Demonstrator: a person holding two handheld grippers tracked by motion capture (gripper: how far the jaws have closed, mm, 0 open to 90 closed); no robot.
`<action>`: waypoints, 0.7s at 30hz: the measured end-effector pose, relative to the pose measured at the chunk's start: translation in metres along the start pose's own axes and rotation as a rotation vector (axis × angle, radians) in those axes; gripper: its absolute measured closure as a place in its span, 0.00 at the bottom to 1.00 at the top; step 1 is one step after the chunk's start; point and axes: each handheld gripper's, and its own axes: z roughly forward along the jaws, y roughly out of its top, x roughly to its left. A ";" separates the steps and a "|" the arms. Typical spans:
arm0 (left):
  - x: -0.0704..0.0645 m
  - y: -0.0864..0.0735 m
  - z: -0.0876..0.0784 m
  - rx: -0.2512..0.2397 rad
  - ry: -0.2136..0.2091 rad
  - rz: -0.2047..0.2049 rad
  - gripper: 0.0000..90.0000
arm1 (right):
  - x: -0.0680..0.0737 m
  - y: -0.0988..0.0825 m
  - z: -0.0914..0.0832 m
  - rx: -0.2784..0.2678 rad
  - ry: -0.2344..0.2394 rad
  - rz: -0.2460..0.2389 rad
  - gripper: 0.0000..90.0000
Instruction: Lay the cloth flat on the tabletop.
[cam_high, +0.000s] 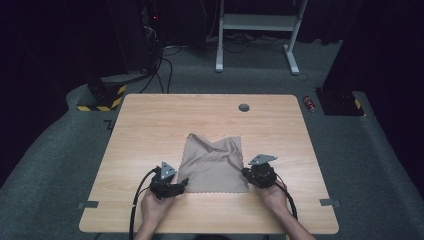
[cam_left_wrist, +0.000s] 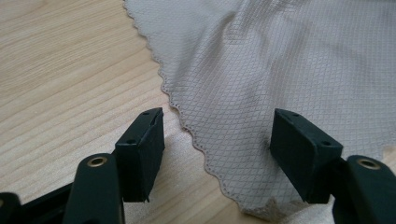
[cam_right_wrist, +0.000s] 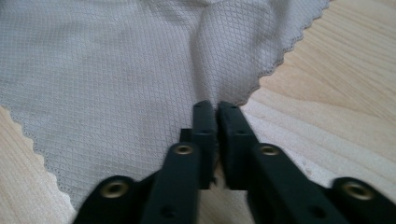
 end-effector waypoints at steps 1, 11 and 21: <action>0.000 0.000 0.000 -0.003 0.000 0.000 0.39 | 0.000 0.001 -0.001 0.003 -0.009 -0.016 0.98; -0.001 0.000 0.001 0.000 -0.003 0.004 0.36 | -0.009 0.011 -0.001 0.025 -0.021 -0.012 0.84; -0.001 0.000 0.001 -0.001 -0.001 -0.001 0.36 | -0.009 0.030 0.006 -0.045 -0.041 0.009 0.85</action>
